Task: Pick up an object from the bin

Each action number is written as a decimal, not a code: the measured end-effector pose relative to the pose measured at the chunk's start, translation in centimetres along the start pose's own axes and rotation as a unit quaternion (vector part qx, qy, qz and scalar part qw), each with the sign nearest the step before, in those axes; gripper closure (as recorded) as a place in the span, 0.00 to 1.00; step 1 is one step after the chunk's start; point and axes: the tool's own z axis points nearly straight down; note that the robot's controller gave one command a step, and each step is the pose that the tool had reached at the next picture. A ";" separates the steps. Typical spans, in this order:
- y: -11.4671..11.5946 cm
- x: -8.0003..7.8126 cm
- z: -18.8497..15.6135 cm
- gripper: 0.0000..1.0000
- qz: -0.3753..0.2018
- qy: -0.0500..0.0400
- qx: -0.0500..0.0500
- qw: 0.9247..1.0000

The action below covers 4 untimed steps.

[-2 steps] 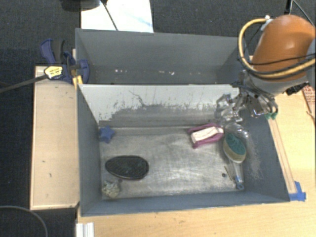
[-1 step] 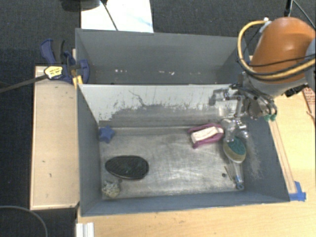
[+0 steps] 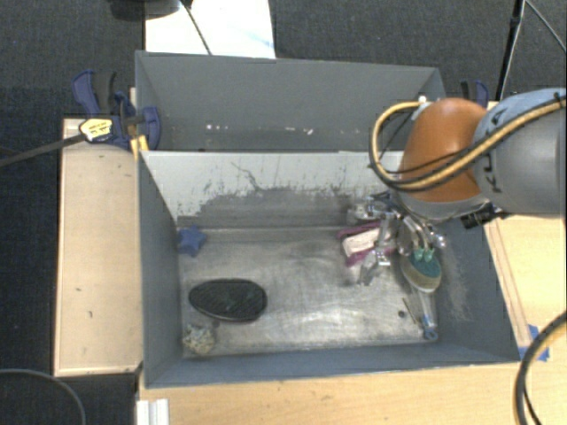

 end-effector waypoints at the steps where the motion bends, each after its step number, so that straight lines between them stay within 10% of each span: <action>1: 0.0 -0.2 -0.4 1.00 -0.001 -0.003 0.000 1.000; 2: -0.1 -0.1 -0.4 0.00 -0.002 -0.002 0.001 1.000; 4: -7.7 -0.6 1.0 0.00 0.025 -0.005 0.002 1.000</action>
Offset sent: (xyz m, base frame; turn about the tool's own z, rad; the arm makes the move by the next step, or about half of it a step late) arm 0.0000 0.0000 0.0000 0.0000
